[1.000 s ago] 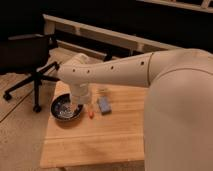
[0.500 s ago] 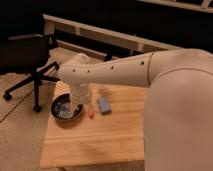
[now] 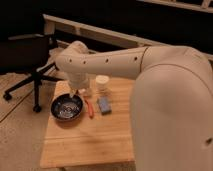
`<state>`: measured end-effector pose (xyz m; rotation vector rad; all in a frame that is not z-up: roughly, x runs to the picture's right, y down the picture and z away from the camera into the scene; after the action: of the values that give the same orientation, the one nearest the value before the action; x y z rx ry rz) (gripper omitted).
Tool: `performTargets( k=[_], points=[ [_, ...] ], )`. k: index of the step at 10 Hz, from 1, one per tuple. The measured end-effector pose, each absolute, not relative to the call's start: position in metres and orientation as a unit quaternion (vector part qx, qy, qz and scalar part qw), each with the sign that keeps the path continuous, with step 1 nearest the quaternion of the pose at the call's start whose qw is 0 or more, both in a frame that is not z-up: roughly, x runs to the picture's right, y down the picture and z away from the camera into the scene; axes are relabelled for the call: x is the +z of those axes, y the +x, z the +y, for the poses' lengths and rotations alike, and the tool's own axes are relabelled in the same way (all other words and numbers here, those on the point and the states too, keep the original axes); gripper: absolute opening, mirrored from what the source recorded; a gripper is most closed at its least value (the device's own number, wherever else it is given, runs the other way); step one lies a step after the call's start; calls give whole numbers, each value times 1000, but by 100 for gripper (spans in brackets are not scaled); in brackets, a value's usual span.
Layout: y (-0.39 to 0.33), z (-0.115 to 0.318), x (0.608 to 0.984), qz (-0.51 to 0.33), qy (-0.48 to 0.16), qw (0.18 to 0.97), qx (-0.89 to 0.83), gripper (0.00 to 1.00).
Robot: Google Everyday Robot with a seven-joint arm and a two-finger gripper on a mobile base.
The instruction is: Knock the eraser over
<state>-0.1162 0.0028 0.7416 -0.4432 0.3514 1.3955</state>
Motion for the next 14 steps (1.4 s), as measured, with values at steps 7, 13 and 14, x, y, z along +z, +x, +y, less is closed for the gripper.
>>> performTargets(
  k=[7,13,14],
  points=[
    [-106,-21,761,177,-187,739,623,65],
    [-145,-27,861,240,-290,754,538,65],
    [-153,-24,870,244,-314,751,527,65]
  ],
)
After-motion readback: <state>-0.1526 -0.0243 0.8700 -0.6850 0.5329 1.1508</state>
